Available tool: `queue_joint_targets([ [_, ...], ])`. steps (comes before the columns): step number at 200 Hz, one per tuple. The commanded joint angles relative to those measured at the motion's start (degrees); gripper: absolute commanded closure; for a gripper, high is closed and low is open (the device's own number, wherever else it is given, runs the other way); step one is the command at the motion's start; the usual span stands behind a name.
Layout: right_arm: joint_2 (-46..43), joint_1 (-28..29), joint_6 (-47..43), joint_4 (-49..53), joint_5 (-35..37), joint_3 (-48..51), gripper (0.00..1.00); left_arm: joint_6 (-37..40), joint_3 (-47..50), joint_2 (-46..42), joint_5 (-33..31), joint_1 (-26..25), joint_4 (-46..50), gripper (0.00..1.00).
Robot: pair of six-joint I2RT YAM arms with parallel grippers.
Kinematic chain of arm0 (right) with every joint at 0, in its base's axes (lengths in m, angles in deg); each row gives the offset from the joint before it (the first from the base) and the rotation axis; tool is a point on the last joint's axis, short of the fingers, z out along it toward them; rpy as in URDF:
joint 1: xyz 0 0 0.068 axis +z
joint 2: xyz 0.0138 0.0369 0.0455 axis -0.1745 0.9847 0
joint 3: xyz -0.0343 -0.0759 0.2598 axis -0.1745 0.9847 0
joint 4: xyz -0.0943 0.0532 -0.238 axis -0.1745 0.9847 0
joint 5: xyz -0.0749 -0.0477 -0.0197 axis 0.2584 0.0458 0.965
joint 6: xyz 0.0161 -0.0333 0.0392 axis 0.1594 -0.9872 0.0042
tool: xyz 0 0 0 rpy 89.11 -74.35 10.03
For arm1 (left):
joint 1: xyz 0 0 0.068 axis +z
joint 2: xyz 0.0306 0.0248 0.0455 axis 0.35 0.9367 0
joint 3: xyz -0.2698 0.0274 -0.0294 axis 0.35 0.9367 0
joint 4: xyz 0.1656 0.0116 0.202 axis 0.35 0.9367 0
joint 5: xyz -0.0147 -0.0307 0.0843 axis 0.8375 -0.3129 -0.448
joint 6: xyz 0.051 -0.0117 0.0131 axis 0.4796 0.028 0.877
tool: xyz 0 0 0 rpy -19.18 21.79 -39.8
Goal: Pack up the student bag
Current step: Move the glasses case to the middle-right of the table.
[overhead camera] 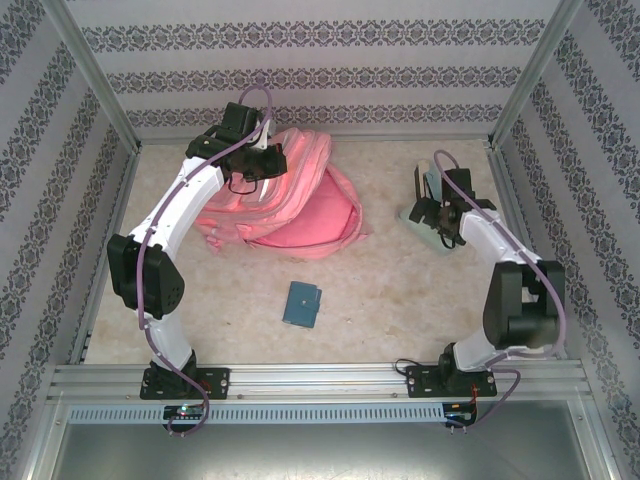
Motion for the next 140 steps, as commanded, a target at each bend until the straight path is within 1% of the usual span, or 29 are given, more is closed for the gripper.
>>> queue_joint_targets([
  [1,2.27,-2.00,0.41,2.18,-1.27,-2.99,0.02,0.28,-1.21,-3.39,1.68,0.54,-3.54,0.99],
  [29,5.21,-2.20,2.05,1.74,-5.31,-2.39,0.02,0.54,-1.20,-3.13,1.60,0.58,-3.34,0.99],
  [51,5.72,-1.85,4.86,1.22,-10.45,0.05,0.02,0.51,-1.33,-2.83,1.86,0.54,-3.48,0.99],
  [64,5.52,-1.15,6.09,1.98,-12.21,0.98,0.02,0.58,-1.42,-2.86,1.75,0.53,-3.43,0.99],
  [101,1.01,3.40,9.72,1.30,-13.29,5.66,0.02,0.54,-1.56,-2.43,1.85,0.59,-3.61,0.99],
  [140,-3.84,8.81,13.51,2.65,-13.96,6.48,0.02,0.18,-1.42,-1.82,2.35,0.57,-4.04,0.99],
])
